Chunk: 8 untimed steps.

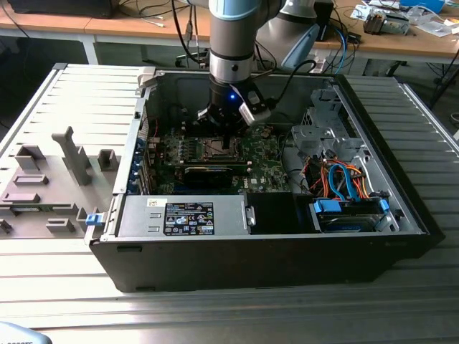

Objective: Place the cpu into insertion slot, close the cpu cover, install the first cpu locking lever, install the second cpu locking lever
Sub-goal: 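Install the first cpu locking lever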

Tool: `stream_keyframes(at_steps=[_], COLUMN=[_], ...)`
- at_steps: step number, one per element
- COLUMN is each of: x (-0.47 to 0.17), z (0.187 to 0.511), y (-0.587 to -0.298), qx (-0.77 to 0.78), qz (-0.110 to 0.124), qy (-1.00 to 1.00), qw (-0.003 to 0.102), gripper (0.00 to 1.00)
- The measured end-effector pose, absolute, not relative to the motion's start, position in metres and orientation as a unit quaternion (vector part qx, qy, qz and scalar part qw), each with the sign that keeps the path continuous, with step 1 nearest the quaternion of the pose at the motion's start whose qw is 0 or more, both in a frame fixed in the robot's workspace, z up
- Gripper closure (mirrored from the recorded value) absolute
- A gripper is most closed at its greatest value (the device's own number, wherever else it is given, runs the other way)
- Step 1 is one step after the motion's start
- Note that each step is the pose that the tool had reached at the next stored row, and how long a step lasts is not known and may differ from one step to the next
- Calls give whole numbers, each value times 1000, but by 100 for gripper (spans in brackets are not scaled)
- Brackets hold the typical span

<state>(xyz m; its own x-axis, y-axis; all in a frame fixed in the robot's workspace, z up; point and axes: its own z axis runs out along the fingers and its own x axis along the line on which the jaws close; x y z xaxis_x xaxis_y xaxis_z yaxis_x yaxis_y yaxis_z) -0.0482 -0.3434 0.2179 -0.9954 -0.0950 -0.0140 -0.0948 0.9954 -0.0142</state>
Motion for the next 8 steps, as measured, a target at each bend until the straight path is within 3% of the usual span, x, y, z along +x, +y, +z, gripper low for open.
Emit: stream_keyframes(at_steps=[8], x=[-48], z=[229], y=[-344], qx=[-47], qz=[-8], qy=[999], qw=[7], gripper=[89])
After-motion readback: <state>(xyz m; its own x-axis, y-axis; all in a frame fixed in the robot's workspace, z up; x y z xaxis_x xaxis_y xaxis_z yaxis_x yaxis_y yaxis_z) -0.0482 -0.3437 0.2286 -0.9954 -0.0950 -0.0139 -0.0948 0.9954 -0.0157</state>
